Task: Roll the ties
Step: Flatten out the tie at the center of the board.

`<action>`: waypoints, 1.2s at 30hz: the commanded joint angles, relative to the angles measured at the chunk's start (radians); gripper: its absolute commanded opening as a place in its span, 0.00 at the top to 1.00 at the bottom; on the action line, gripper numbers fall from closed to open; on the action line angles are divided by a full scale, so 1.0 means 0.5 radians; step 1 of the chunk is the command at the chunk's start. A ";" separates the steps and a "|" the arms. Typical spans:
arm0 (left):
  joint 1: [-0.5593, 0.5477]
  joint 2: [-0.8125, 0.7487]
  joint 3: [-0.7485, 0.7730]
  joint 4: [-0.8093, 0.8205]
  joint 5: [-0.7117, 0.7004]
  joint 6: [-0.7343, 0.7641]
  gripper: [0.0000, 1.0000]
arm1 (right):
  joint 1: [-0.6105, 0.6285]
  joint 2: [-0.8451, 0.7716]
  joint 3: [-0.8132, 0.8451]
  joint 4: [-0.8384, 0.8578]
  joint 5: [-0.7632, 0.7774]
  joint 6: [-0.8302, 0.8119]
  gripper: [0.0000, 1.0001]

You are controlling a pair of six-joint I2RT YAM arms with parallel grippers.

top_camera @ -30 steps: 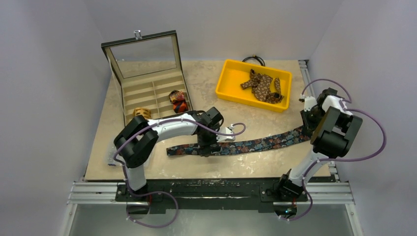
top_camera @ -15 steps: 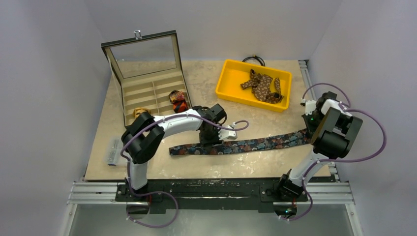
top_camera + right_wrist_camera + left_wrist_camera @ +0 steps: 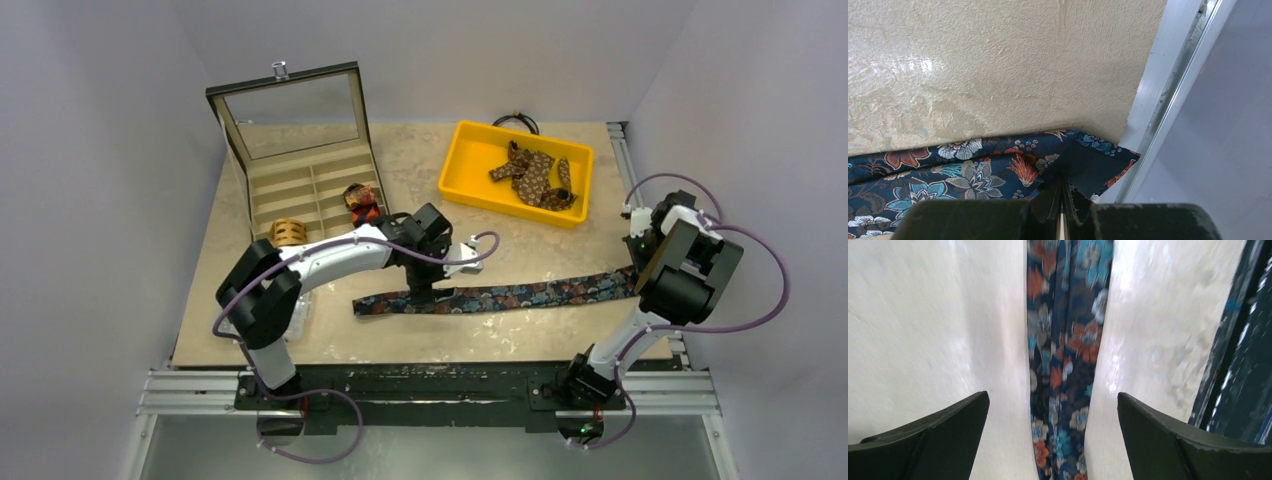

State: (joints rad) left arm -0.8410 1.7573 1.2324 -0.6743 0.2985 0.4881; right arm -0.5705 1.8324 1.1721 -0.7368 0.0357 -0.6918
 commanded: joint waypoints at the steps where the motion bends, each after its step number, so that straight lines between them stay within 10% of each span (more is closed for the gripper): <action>1: -0.150 0.026 0.117 0.318 0.083 -0.093 0.00 | -0.005 -0.002 -0.023 -0.006 -0.058 0.012 0.97; 20: -0.429 0.491 0.292 0.591 -0.450 -0.083 0.01 | -0.003 0.064 0.073 -0.038 -0.025 -0.017 0.97; 29: -0.361 0.547 0.360 0.351 -0.133 -0.046 0.61 | -0.002 0.081 0.096 -0.042 -0.010 -0.028 0.97; 36: -0.230 0.623 0.482 0.142 0.071 -0.103 0.66 | -0.006 0.078 0.092 -0.011 0.026 -0.028 0.98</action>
State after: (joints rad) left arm -0.9939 2.0445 1.4487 -0.5114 0.2508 0.4522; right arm -0.5705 1.8580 1.2041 -0.7689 0.0380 -0.6930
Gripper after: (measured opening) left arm 0.345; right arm 0.024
